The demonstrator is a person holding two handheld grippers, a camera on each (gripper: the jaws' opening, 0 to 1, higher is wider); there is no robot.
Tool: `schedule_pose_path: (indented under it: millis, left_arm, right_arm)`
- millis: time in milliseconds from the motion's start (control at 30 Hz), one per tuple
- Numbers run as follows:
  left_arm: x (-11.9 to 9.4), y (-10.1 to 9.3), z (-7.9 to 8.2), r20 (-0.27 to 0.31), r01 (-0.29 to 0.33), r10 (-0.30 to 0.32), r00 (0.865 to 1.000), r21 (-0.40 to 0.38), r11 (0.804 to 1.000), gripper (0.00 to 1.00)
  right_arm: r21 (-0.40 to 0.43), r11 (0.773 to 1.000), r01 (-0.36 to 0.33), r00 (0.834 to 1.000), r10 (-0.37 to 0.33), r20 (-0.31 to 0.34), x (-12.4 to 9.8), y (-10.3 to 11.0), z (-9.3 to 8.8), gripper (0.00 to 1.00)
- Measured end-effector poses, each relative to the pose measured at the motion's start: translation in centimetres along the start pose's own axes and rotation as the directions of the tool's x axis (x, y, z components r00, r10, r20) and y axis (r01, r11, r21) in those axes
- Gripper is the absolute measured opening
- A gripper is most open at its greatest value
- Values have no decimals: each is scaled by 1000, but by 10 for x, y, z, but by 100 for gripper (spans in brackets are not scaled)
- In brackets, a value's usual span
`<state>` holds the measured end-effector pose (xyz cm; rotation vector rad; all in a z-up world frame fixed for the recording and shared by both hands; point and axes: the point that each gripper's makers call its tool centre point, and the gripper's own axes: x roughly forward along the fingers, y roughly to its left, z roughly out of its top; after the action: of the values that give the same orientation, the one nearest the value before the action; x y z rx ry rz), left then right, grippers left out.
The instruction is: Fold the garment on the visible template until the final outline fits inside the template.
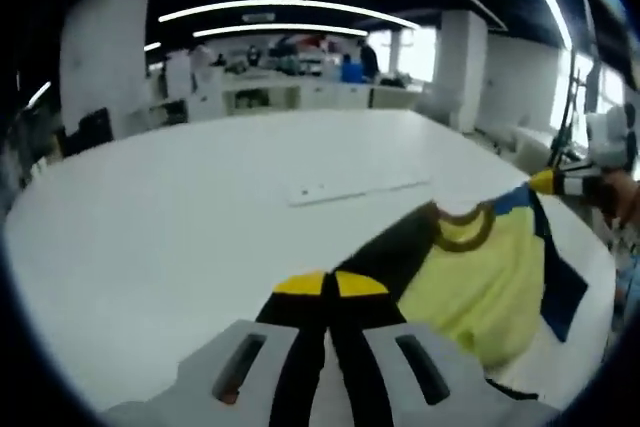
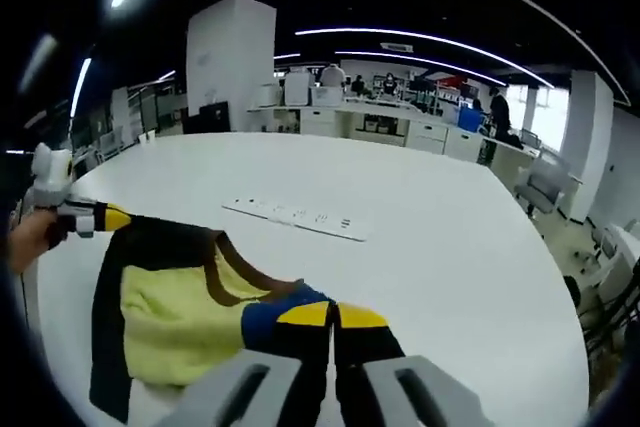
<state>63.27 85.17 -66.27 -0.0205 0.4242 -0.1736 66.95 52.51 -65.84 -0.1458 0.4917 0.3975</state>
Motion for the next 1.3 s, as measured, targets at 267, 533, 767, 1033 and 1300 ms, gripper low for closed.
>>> schedule_pose_path:
  millis: [267, 533, 767, 1033, 1300]
  left_arm:
    - [23, 12, -5, 29, -42, 48, 998, -171, 984, 0]
    - [60, 22, -20, 1, -86, 88, 996, -214, 973, 0]
    - [91, 37, -22, -4, -116, 117, 993, -194, 974, 0]
    - [101, 36, -26, -46, -133, 128, 991, -135, 982, 0]
    - [94, 50, -29, -64, -165, 159, 985, -99, 981, 23]
  right_arm:
    - [138, 990, 31, 999, -35, 29, 43, -19, 9, 0]
    - [204, 977, 59, 998, -57, -17, 87, -34, -7, 0]
    - [209, 974, 82, 995, -69, -69, 109, -41, -25, 0]
    - [210, 974, 88, 991, -64, -115, 117, -38, -41, 0]
    - [192, 979, 75, 994, -57, -96, 111, -36, -34, 13]
